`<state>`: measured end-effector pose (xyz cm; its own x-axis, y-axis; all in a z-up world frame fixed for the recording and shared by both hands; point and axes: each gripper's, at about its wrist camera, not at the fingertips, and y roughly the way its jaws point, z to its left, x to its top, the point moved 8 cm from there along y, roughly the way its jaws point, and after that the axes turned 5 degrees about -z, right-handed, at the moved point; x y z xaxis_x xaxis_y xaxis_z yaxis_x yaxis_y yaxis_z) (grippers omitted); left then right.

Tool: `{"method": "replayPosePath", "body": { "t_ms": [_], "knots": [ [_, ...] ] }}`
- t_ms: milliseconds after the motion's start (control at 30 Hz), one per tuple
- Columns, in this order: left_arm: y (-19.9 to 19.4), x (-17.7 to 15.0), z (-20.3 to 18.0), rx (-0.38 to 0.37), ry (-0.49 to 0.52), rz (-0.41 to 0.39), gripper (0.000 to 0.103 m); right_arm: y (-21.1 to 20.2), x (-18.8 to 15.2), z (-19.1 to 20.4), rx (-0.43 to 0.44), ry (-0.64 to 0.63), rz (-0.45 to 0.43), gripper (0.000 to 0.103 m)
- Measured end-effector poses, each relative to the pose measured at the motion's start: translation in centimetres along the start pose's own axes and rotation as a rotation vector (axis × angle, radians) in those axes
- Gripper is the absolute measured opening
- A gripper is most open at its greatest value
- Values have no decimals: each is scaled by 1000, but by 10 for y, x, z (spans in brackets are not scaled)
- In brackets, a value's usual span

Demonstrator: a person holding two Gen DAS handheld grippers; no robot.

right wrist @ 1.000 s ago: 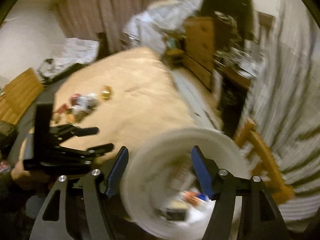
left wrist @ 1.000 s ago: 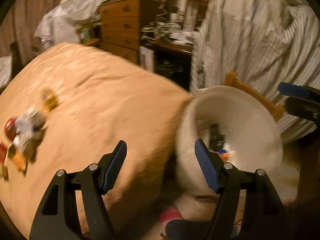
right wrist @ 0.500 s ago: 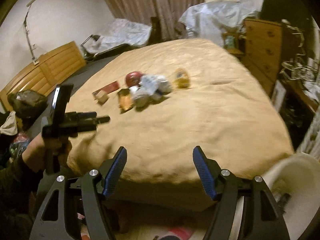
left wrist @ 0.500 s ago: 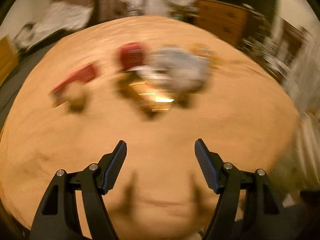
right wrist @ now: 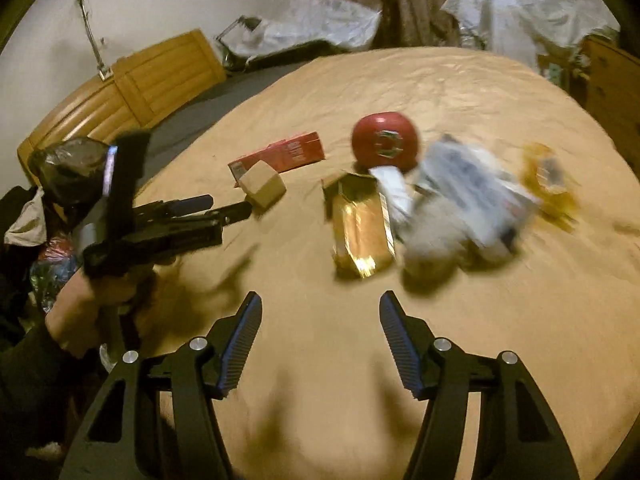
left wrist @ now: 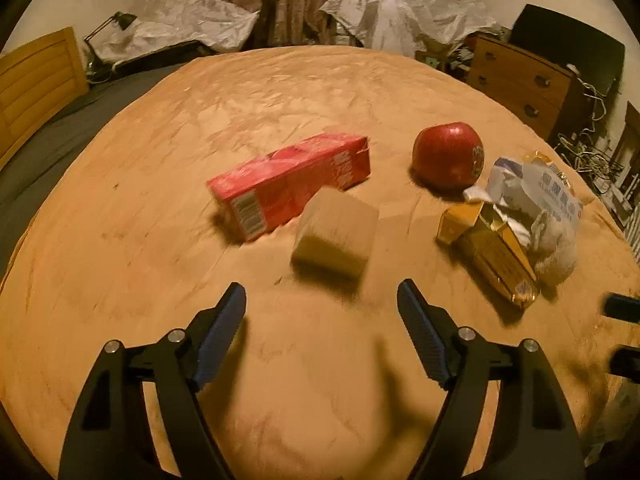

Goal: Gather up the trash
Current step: 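Move both open tools back over the trash on the bed, then grasp the sponge block with left tool while right tool grasps gold cigarette box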

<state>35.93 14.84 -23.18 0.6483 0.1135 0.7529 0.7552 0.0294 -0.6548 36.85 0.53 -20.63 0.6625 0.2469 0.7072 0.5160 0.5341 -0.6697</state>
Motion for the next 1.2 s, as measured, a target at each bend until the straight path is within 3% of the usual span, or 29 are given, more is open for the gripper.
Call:
{"method": "replayPosePath", "body": {
  "t_ms": [200, 433, 600, 633, 733, 900, 1000, 1133, 1200],
  "knots": [
    [23, 12, 8, -19, -8, -2, 76, 65, 29, -15, -116, -39, 92, 63],
    [40, 14, 5, -36, 4, 9, 75, 98, 38, -16, -133, -77, 151, 62],
    [45, 11, 9, -35, -19, 11, 51, 105, 40, -15, -162, -102, 138, 21],
    [44, 11, 6, -43, -11, 7, 46, 105, 39, -15, -160, -99, 133, 20],
    [33, 10, 2, -50, 17, -8, 44, 92, 31, -8, -136, -96, 114, 19],
    [-1, -11, -11, -124, 87, 29, 43, 57, 2, 9, -61, -86, 157, 19],
    [1, -27, -15, -125, 128, 63, 44, 53, -15, 13, -36, -100, 222, 22],
    [9, -34, -15, -118, 103, 82, 46, 55, -20, 17, -46, -132, 260, 51],
    [11, -34, -16, -123, 103, 81, 50, 56, -19, 16, -71, -151, 263, 55]
  ]
}}
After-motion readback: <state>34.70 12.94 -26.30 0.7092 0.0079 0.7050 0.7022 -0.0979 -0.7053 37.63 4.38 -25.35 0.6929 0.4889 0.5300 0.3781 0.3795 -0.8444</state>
